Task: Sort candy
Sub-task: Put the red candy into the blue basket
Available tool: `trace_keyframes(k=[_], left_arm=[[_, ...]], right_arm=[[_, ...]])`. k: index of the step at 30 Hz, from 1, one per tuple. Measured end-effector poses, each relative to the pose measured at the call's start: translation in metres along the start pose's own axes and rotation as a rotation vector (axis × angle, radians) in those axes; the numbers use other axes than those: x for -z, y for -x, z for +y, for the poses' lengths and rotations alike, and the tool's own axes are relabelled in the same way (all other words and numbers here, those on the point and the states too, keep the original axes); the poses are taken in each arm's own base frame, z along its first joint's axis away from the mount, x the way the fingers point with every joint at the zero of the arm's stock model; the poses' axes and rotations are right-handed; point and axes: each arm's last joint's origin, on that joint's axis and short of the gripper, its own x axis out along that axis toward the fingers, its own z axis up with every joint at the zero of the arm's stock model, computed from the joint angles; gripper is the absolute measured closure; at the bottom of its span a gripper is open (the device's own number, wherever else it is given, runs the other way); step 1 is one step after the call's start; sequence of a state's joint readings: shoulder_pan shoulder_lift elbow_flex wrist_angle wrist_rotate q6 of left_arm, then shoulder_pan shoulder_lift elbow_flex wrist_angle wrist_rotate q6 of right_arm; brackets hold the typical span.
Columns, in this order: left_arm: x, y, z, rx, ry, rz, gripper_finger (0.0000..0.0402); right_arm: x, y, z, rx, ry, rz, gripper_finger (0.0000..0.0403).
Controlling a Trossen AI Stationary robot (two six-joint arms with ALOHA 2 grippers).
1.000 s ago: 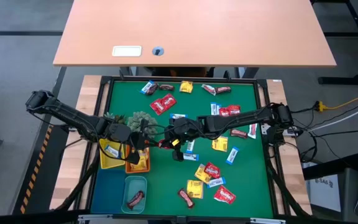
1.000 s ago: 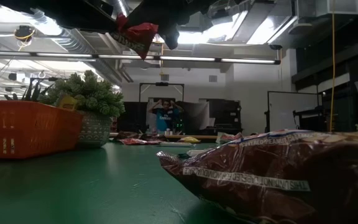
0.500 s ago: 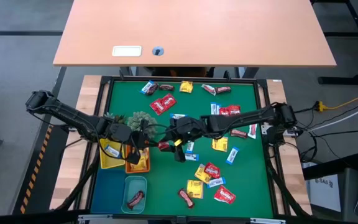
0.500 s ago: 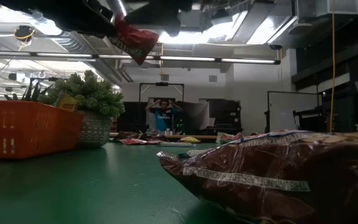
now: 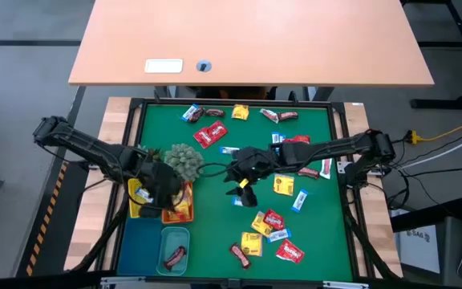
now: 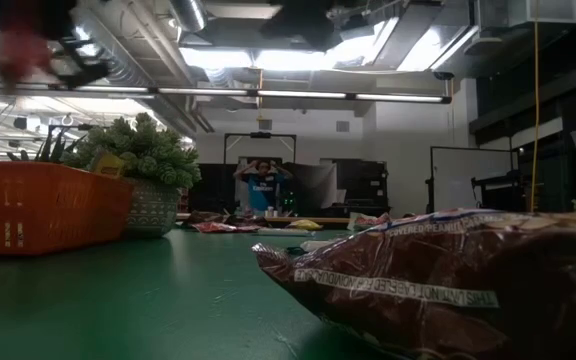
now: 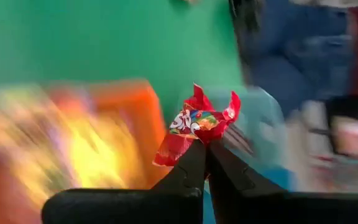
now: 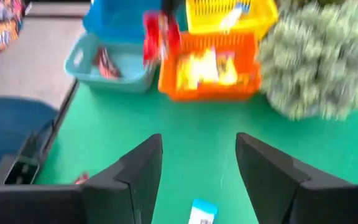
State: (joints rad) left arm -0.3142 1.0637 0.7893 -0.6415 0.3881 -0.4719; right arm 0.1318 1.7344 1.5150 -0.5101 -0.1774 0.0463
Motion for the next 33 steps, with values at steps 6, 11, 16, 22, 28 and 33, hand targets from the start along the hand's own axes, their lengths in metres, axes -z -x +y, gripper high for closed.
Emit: trace_keyframes(k=[6,11,16,22,28,33], left_arm=[[0.03,-0.011,-0.011,0.062,0.354,0.275,0.0396],[0.057,-0.022,-0.02,-0.028,0.559,0.421,0.0394],[0.07,-0.027,-0.026,-0.106,0.621,0.431,0.0379],[0.073,-0.029,-0.027,-0.18,0.588,0.34,0.0345],[0.074,-0.029,-0.028,-0.201,0.592,0.314,0.0301],[0.075,-0.03,-0.029,-0.198,0.584,0.317,0.0278]], right_arm=[[0.013,0.0,-0.001,0.006,-0.025,0.123,0.0198],[0.017,0.0,-0.001,0.011,-0.081,0.162,0.0198],[0.018,0.0,-0.001,0.012,-0.086,0.174,0.0198],[0.018,-0.001,0.007,0.0,-0.073,0.179,0.0198],[0.02,-0.003,0.023,-0.029,-0.043,0.187,0.0198],[0.023,-0.006,0.048,-0.075,0.007,0.202,0.0198]])
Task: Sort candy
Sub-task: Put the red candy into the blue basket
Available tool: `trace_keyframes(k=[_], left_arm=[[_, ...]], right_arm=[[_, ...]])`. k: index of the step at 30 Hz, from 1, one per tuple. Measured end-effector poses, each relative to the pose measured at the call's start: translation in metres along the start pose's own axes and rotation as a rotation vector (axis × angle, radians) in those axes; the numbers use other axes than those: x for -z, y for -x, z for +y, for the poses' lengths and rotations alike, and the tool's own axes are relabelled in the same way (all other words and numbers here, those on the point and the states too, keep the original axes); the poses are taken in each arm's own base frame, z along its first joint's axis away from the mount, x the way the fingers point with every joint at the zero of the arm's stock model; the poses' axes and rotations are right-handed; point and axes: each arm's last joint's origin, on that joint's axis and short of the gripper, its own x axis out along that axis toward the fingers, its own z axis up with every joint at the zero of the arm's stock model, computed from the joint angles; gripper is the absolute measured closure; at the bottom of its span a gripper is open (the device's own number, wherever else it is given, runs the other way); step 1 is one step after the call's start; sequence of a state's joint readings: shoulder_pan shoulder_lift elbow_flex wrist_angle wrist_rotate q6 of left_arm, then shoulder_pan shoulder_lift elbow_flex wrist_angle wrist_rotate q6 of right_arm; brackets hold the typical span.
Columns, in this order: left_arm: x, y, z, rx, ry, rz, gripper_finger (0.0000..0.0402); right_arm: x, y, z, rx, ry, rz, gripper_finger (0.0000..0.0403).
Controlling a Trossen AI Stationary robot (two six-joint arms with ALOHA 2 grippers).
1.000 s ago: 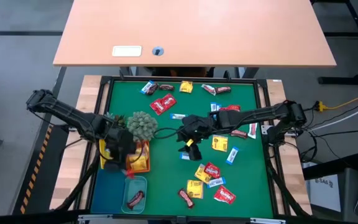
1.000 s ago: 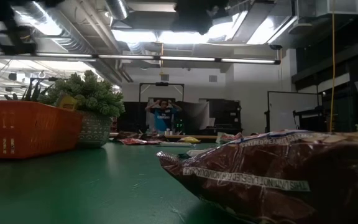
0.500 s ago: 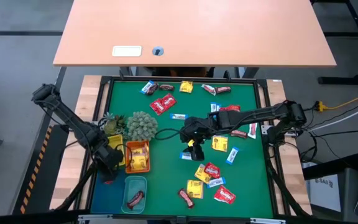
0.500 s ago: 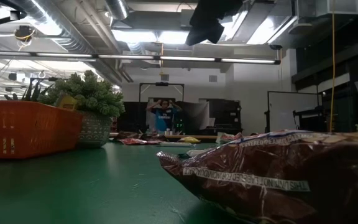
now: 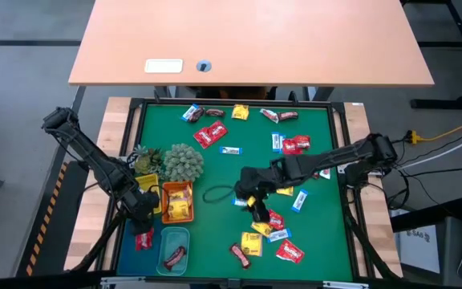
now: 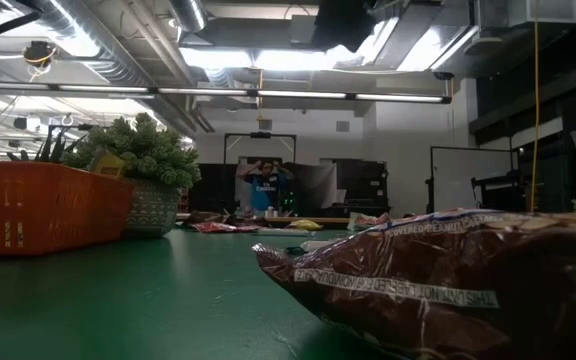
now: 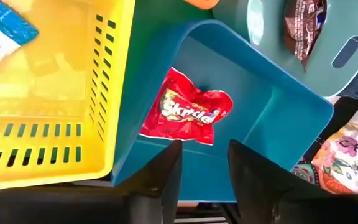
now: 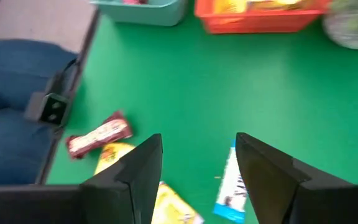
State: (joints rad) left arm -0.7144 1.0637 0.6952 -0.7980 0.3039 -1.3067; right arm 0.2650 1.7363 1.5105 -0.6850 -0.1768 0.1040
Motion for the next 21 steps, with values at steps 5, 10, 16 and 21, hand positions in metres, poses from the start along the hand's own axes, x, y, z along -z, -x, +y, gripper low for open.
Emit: trace_keyframes(k=[5,10,16,21], left_arm=[[-0.003,0.0,-0.006,0.048,-0.021,-0.054,0.0276],[-0.006,0.002,-0.017,0.158,-0.113,-0.101,0.0275],[-0.01,0.005,-0.028,0.25,-0.201,-0.21,0.0275],[-0.013,0.007,-0.032,0.259,-0.245,-0.331,0.0275]], right_arm=[[0.01,-0.005,0.034,-0.047,-0.013,0.069,0.0198],[0.028,-0.006,0.062,0.05,-0.066,0.172,0.0198],[0.048,-0.009,0.086,0.282,-0.156,0.222,0.0198],[0.058,-0.015,0.111,0.302,-0.226,0.209,0.0198]])
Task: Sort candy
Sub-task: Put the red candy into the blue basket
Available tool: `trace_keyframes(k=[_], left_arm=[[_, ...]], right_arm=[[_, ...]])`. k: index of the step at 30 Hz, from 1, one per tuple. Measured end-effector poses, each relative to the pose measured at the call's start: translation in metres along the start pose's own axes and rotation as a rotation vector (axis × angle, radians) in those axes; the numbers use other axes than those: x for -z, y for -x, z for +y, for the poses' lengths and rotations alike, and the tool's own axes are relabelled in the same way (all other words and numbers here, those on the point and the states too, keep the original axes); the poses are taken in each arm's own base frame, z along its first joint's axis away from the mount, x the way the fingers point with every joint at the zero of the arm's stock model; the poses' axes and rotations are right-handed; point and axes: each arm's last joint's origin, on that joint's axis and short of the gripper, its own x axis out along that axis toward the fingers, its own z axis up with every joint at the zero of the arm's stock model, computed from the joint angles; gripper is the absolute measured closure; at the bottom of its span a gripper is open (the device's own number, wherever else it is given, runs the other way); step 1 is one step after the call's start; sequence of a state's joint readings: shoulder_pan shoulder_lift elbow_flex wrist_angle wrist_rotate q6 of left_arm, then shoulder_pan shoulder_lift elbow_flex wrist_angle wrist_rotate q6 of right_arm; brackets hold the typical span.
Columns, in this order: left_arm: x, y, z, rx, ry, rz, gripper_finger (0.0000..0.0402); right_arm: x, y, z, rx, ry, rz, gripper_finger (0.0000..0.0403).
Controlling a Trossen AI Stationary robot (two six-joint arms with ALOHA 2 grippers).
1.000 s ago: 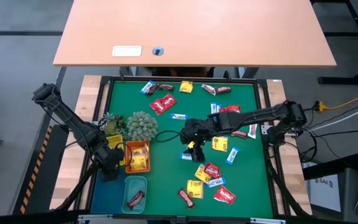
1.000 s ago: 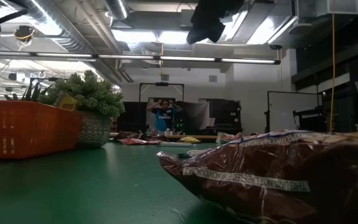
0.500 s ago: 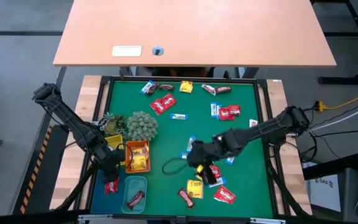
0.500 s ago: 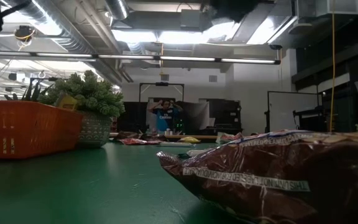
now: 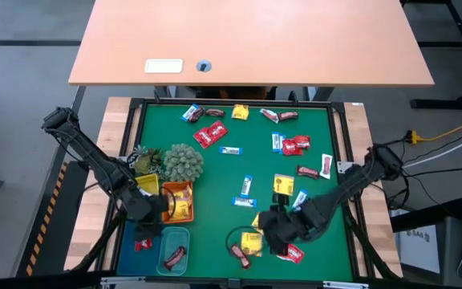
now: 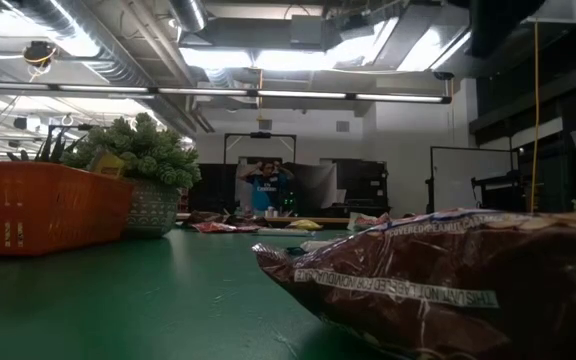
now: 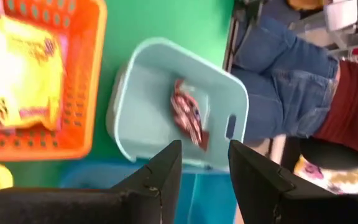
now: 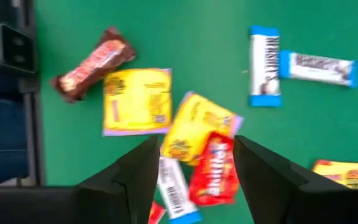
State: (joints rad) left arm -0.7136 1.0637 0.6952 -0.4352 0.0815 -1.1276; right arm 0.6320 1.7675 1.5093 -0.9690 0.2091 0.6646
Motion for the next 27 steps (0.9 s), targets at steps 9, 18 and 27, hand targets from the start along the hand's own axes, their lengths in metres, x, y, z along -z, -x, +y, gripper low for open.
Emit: trace_keyframes(k=[9,18,27], left_arm=[[-0.002,0.0,0.0,-0.022,-0.042,-0.071,0.0275],[-0.003,0.0,0.0,-0.02,-0.042,-0.072,0.0275],[-0.003,0.0,-0.001,-0.014,-0.042,-0.075,0.0275]], right_arm=[[0.027,-0.012,0.031,0.059,0.043,0.027,0.0198],[0.041,-0.056,0.04,0.217,0.096,0.107,0.0198],[0.052,-0.088,0.039,0.35,0.147,0.181,0.0198]])
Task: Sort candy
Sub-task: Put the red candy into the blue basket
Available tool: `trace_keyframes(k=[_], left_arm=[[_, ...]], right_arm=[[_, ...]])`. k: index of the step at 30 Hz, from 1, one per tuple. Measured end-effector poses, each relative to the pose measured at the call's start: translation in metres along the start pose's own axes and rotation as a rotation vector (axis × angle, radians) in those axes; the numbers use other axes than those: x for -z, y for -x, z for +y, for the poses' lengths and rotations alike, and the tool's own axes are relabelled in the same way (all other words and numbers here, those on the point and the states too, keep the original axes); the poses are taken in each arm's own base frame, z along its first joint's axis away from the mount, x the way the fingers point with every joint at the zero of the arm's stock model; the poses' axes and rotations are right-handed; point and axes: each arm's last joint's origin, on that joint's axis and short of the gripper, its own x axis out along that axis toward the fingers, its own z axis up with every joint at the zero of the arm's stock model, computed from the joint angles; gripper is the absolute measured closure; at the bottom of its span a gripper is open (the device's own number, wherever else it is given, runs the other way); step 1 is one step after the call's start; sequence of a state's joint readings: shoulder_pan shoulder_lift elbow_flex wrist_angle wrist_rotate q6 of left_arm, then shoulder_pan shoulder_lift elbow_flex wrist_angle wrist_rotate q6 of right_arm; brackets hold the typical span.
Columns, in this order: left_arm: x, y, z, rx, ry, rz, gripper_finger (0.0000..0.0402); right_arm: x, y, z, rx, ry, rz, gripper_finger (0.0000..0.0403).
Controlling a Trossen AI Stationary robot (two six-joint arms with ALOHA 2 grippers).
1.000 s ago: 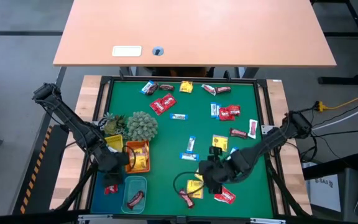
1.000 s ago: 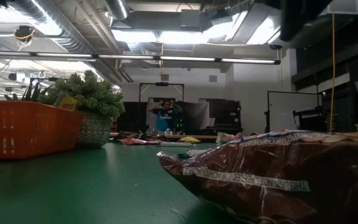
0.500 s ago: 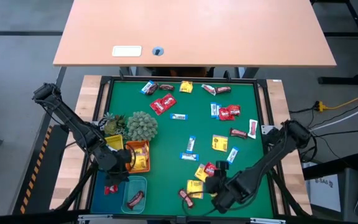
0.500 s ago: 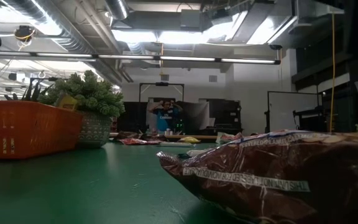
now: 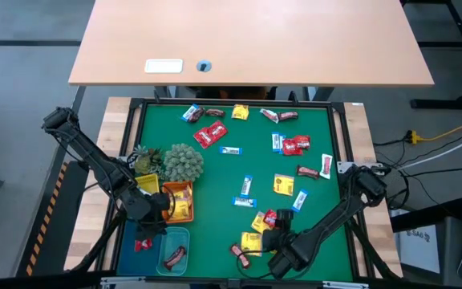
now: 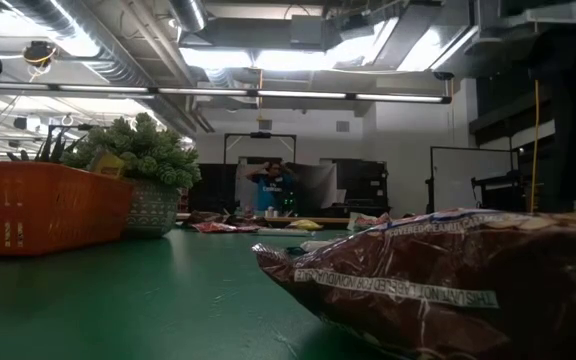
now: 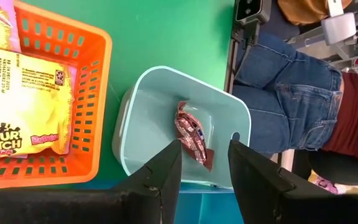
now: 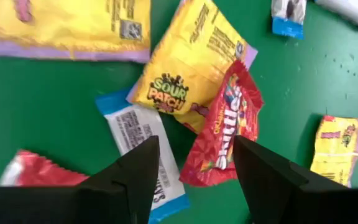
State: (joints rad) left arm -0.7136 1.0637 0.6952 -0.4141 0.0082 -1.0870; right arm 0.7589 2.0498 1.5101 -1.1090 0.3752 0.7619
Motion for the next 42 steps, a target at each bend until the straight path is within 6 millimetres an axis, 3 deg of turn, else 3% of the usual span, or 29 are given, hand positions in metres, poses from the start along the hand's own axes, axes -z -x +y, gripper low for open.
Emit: trace_keyframes(k=[7,32,42], left_arm=[[0.0,0.0,0.0,0.0,0.0,0.0,0.0276],[0.0,0.0,0.0,0.001,0.0,-0.002,0.0276],[0.0,0.0,0.0,0.001,0.0,-0.002,0.0276]], right_arm=[[0.001,-0.01,0.004,0.027,0.015,0.027,0.0198],[0.002,-0.012,-0.003,0.099,0.011,0.043,0.02],[0.009,-0.03,-0.011,0.101,0.006,0.116,0.0277]])
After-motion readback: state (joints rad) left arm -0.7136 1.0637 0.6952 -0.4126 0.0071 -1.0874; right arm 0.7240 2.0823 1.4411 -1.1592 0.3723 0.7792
